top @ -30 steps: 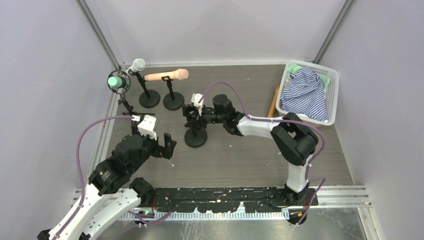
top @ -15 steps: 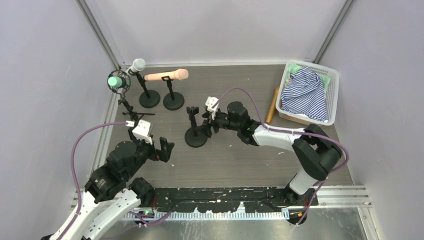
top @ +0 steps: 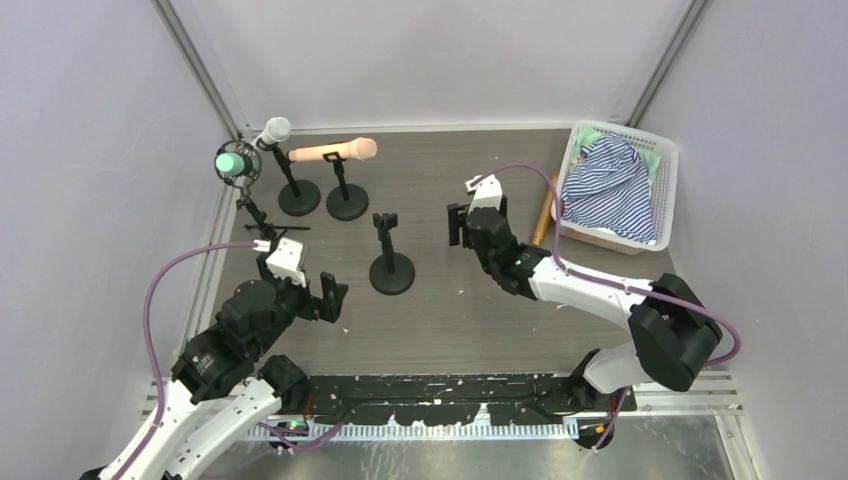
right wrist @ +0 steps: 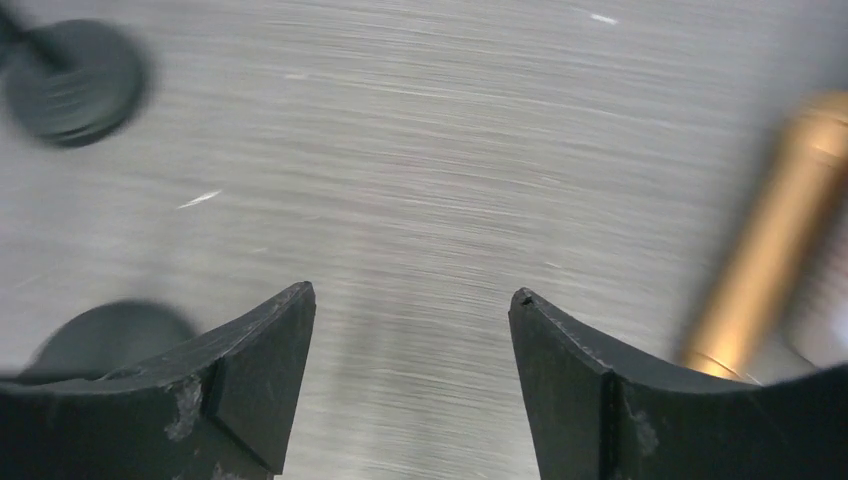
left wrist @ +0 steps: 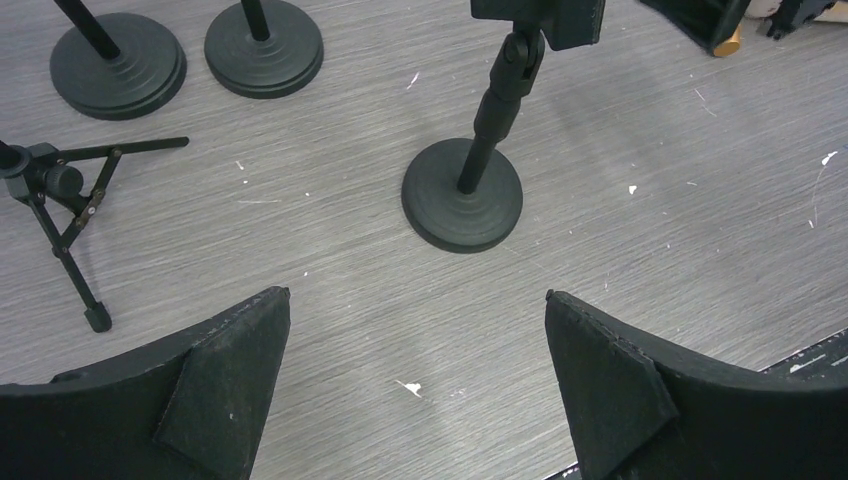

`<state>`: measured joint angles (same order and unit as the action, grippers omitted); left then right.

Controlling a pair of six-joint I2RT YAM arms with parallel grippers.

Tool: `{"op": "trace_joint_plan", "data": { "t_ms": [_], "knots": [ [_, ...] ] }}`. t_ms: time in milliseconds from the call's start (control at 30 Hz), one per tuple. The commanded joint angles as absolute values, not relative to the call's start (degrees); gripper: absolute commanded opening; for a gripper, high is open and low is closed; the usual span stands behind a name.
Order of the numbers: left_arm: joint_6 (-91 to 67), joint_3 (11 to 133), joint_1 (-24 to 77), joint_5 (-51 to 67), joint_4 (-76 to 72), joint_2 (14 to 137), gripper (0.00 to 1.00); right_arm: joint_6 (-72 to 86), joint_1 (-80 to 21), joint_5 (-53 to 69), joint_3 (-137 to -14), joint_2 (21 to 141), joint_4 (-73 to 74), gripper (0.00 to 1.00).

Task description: Attach the microphones to the stand

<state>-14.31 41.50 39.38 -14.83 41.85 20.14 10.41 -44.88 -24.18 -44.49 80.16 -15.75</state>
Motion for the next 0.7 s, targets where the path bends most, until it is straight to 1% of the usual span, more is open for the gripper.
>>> {"op": "trace_joint_plan", "data": {
  "t_ms": [0,100,200,267,467,667],
  "knots": [
    [-13.7,41.7,39.6,-15.5,40.4,20.0,1.00,18.4,-44.5,-54.4,-52.4,83.0,1.2,0.77],
    [-13.8,41.6,39.6,-15.8,40.5,19.5,0.99,19.9,-42.6,-59.1,-55.1,86.1,8.5,0.80],
    [-13.8,41.5,39.6,-15.9,40.5,19.0,0.99,23.4,-39.5,-58.4,-56.0,86.7,13.3,0.81],
    [-13.9,41.5,39.6,-15.9,40.6,19.1,0.99,24.5,-37.6,-58.4,-55.1,86.1,14.0,0.84],
    [-13.8,41.7,39.6,-15.6,40.5,19.8,1.00,26.8,-32.3,-56.1,-52.7,85.9,13.7,0.84],
    [-13.8,41.6,39.6,-15.7,40.6,19.6,0.99,30.7,-28.0,-50.5,-52.0,86.5,15.2,0.84]
  ]
}}
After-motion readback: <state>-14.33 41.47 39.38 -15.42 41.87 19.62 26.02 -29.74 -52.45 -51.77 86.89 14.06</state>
